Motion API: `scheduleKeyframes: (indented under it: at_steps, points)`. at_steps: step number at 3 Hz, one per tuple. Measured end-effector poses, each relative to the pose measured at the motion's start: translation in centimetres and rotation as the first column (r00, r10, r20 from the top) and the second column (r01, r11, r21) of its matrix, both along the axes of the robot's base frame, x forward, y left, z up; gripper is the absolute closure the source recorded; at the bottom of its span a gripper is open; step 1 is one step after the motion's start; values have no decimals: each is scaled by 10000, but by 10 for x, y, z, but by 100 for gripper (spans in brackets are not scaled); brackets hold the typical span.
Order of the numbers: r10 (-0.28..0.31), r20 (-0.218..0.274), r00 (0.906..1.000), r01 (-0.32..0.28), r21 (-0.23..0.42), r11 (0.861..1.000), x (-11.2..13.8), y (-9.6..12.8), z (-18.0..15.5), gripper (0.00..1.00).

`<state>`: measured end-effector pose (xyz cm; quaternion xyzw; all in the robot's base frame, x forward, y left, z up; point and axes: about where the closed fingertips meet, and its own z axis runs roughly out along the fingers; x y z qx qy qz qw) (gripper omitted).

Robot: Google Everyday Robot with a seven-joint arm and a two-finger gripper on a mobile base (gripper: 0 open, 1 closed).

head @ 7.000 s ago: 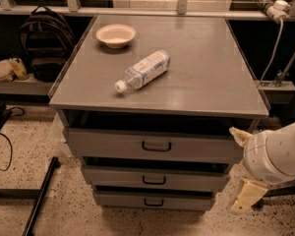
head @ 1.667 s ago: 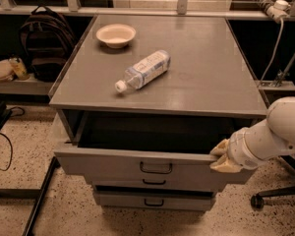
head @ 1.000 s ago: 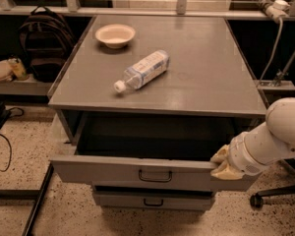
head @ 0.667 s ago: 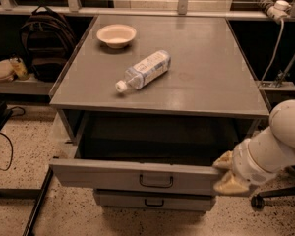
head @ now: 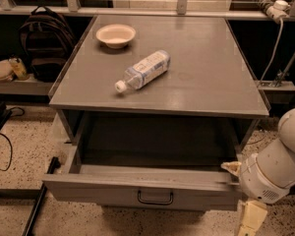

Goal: Open top drawer

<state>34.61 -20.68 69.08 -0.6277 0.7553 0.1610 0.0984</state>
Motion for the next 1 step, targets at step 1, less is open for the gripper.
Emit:
scheduleKeyframes:
  at_steps: [1]
  points:
    - [0,0,10000,0,0,10000,0,0,0,0]
